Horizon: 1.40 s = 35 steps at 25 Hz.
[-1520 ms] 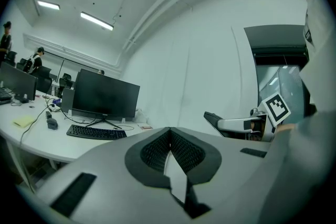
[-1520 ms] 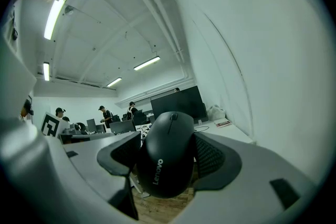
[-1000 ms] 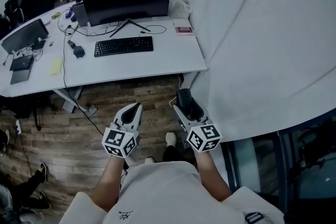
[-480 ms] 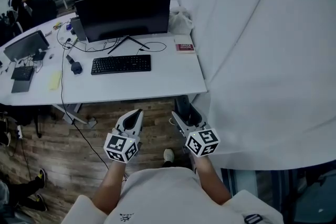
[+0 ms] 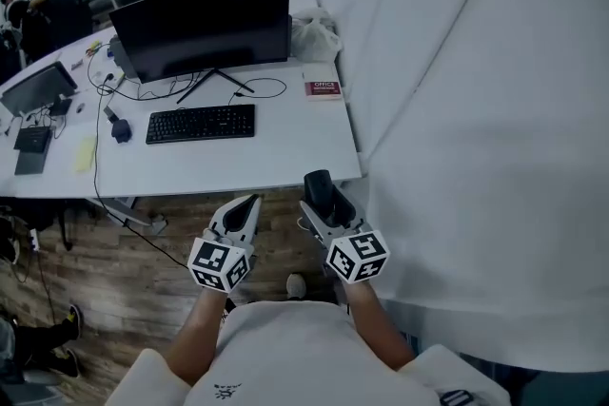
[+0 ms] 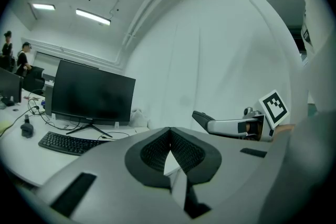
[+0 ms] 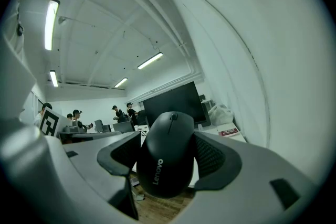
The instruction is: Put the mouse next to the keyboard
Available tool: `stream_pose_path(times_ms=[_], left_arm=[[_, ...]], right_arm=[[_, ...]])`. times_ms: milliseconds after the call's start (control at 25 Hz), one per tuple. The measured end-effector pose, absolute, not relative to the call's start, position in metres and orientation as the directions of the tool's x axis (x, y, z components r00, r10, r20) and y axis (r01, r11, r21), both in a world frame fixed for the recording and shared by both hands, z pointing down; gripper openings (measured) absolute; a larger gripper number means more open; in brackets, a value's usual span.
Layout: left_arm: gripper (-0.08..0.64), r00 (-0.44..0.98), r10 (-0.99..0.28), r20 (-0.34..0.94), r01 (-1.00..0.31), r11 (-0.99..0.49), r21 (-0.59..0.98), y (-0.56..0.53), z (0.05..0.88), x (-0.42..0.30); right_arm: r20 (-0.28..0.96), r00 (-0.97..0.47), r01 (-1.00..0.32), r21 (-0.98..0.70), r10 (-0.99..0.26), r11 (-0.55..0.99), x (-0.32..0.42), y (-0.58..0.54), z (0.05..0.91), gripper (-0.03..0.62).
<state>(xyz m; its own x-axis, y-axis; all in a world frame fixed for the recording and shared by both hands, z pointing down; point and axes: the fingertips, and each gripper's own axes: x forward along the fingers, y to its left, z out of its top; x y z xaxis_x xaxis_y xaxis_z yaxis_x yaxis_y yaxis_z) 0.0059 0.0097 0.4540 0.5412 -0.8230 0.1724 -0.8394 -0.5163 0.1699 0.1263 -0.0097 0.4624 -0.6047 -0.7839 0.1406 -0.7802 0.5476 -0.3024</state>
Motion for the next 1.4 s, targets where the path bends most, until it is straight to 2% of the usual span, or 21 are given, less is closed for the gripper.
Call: stream_pose_path(times_ms=[640, 1400], left_arm=[[0.012, 0.544, -0.813, 0.208, -0.839, -0.518, 0.167, -0.051, 0.470, 0.038], [0.011, 0.622, -0.749, 0.228, -0.783, -0.596, 0.177, -0.176, 0.477, -0.006]], right_arm=[[0.171, -0.612, -0.773, -0.336, -0.772, 0.538, 0.151, -0.057, 0.485, 0.322], [0.220, -0.536, -0.829, -0.323, -0.815, 0.458, 0.101, -0.173, 0.499, 0.322]])
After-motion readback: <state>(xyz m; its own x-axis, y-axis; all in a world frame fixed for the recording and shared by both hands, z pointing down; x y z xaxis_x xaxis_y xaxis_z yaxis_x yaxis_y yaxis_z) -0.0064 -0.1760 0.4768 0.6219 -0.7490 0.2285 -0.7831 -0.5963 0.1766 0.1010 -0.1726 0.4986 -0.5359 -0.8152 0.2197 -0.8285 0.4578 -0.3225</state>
